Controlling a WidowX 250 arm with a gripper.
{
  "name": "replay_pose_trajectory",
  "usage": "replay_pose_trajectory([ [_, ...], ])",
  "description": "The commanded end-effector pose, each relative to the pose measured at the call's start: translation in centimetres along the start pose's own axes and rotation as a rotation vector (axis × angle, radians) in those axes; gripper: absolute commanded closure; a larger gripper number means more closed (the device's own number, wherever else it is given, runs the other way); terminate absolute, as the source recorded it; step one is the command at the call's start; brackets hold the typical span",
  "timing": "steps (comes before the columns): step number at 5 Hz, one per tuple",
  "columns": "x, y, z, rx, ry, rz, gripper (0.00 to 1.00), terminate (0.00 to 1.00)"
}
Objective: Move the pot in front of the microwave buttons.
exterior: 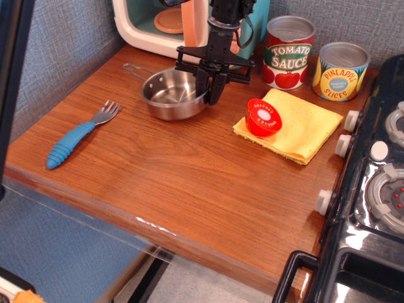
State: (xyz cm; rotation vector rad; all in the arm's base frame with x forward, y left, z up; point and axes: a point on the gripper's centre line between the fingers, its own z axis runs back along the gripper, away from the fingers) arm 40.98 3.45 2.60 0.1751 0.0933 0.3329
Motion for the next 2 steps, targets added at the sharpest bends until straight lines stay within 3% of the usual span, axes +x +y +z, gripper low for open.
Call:
replay_pose_trajectory([
  [1, 0.3, 2.3, 3.5, -0.071, -0.084, 0.002, 0.00, 0.00],
  [2, -1.4, 2.6, 6.5, -0.148, -0.175, -0.054, 0.00, 0.00],
])
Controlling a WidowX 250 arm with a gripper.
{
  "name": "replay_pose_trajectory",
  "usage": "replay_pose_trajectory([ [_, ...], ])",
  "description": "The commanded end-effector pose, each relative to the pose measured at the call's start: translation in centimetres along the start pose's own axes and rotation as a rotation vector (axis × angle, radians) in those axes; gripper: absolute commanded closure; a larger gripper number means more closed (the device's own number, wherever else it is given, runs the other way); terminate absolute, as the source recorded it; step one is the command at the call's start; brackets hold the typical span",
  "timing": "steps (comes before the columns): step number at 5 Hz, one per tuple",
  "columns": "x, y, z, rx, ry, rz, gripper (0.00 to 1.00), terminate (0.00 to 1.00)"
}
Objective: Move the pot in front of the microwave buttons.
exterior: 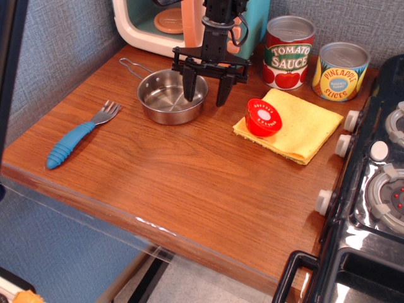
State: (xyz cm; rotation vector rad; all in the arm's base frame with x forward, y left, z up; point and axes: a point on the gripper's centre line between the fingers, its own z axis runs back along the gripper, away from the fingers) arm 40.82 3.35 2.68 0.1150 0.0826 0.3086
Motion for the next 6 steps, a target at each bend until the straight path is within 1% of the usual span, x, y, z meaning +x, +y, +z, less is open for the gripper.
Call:
replay_pose_trajectory([
  [1, -3.9, 2.0, 7.9, -0.114, -0.249, -0.162, 0.00, 0.00],
  [2, -6.5, 1.7, 7.3, -0.116, -0.245, -0.256, 0.00, 0.00],
  [3, -8.3, 1.6, 6.2, -0.094, -0.220, -0.319, 0.00, 0.00],
  [4, -9.2, 1.7, 5.5, -0.058, -0.211, -0.369, 0.00, 0.00],
  [5, -9.2, 1.7, 5.5, -0.058, -0.211, -0.369, 0.00, 0.00],
  [6, -9.2, 1.7, 5.5, -0.058, -0.211, -0.369, 0.00, 1.00],
])
